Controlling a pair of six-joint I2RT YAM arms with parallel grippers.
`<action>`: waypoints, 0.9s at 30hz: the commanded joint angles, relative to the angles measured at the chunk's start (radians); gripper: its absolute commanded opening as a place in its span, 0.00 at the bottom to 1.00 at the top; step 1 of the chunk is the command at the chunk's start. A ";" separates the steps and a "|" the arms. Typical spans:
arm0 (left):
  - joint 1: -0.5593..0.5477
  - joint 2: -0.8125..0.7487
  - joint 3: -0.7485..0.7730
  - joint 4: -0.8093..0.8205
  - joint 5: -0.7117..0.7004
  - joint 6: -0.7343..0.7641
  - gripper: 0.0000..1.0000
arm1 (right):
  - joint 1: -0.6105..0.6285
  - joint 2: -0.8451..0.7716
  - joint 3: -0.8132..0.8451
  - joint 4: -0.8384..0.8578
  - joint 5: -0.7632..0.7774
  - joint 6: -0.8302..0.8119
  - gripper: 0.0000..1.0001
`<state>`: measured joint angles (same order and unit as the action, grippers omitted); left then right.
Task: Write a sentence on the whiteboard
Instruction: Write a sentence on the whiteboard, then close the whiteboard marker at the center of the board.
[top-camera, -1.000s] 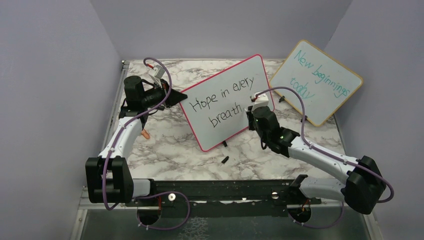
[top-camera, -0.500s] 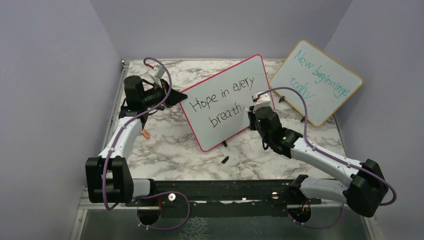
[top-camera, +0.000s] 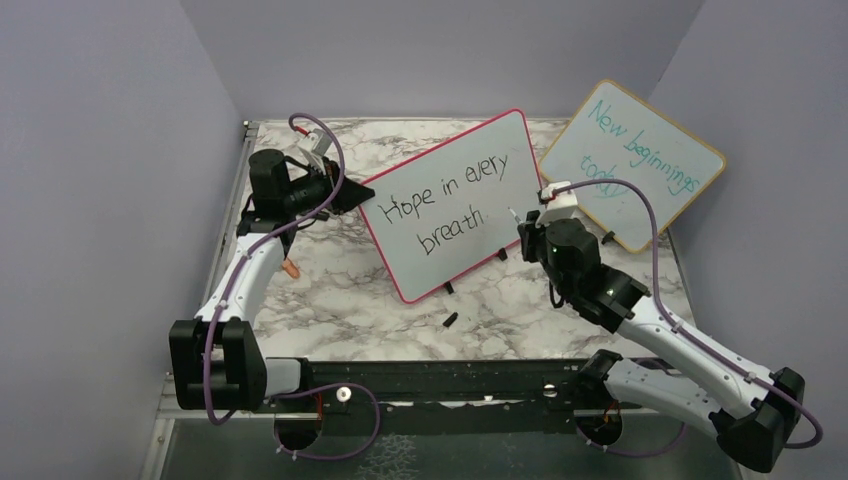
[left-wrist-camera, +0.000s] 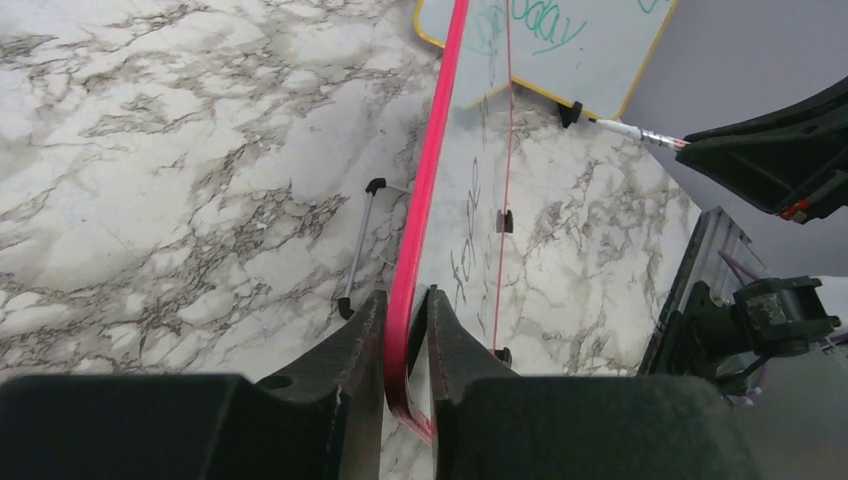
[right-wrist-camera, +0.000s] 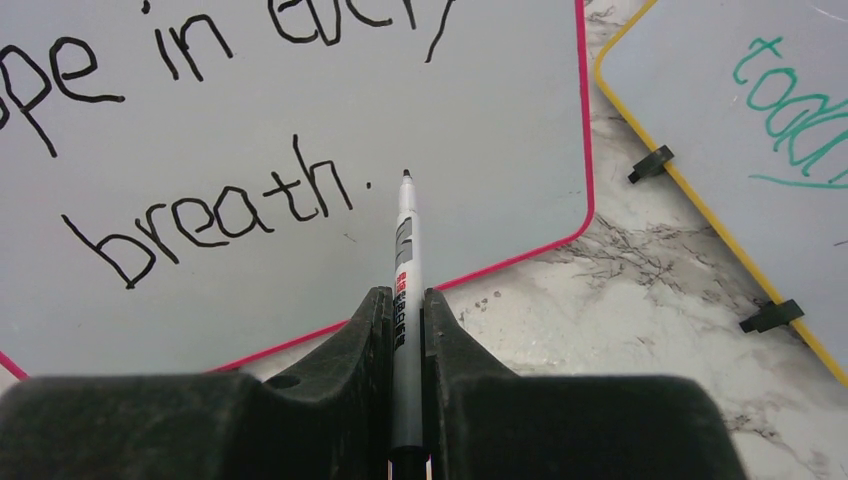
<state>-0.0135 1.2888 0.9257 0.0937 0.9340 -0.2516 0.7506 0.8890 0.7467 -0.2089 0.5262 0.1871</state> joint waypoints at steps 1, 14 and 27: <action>0.000 -0.038 0.020 -0.127 -0.143 0.084 0.24 | -0.008 -0.040 0.052 -0.080 0.048 0.008 0.01; -0.024 -0.258 -0.011 -0.282 -0.253 0.087 0.99 | -0.008 -0.159 0.081 -0.174 0.069 0.020 0.01; -0.173 -0.533 -0.171 -0.424 -0.309 -0.100 0.99 | -0.008 -0.285 0.020 -0.214 0.033 0.079 0.01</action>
<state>-0.1371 0.8246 0.8017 -0.2783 0.6785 -0.2203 0.7502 0.6319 0.7883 -0.3996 0.5667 0.2371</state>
